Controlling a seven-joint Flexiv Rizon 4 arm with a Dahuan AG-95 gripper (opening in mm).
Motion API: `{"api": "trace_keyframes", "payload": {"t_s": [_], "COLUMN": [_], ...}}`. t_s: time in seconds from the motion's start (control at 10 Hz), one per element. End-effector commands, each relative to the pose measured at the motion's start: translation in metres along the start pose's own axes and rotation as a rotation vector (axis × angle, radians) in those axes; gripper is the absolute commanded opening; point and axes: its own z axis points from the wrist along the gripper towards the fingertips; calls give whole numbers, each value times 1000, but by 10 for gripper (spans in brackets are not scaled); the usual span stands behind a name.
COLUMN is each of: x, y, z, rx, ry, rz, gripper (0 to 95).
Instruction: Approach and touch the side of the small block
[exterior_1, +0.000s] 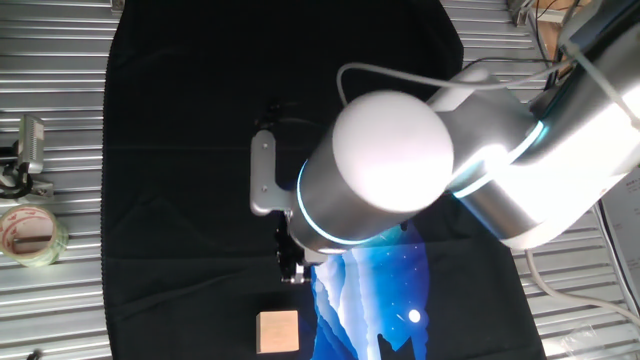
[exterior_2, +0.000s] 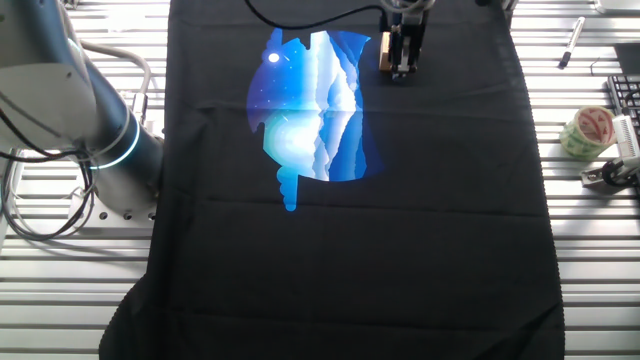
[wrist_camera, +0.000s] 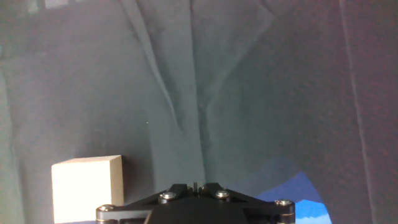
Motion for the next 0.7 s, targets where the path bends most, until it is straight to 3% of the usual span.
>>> {"api": "trace_keyframes", "payload": {"t_s": [0.1,0.7], "x": [0,0], "y": [4,13], "z": [4,16], "rx": [-7,-9], "ry": [-9,-20], "rz": [-4,10], "gripper": [0,0]}}
